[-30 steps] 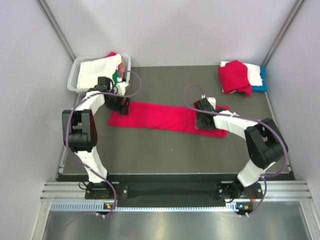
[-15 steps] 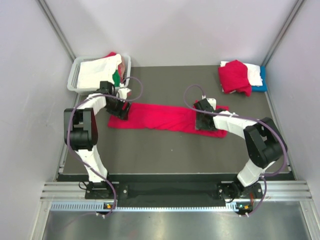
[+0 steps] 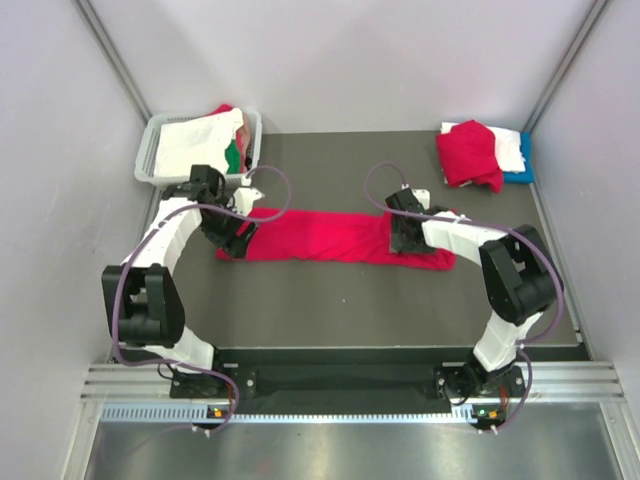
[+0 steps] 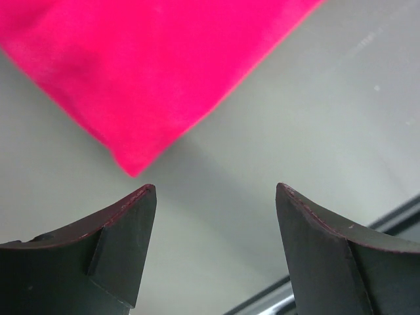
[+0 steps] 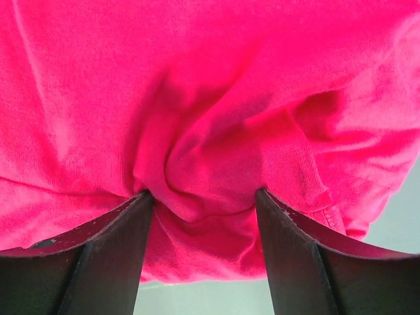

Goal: Fold and stack the t-shirts
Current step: Fold the tshirt

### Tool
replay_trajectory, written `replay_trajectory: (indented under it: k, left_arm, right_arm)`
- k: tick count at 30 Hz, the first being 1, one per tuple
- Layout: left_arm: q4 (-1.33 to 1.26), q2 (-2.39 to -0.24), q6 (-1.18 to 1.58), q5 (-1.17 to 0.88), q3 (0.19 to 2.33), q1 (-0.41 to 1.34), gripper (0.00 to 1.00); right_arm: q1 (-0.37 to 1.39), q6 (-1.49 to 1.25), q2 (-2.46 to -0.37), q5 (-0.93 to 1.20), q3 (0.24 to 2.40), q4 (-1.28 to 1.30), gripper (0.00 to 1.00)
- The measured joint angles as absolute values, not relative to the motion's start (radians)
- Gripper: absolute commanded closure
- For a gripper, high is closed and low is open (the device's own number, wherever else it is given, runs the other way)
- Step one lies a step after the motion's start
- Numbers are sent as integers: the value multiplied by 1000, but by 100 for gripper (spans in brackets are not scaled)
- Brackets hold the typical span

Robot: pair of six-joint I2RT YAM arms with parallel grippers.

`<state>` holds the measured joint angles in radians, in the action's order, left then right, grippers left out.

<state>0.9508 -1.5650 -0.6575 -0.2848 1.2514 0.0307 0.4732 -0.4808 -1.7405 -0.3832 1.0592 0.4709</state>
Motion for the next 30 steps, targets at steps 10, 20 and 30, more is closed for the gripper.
replay_trajectory:
  k: [10, 20, 30]
  left_arm:
    - [854, -1591, -610, -305, 1219, 35, 22]
    - [531, -1791, -521, -259, 1211, 37, 26]
    - [344, -1790, -500, -168, 1110, 41, 27]
  right_arm:
    - [471, -472, -1747, -383, 1068, 471, 35]
    - [470, -480, -1703, -364, 1030, 460, 36]
    - [471, -480, -1689, -354, 1020, 459, 36]
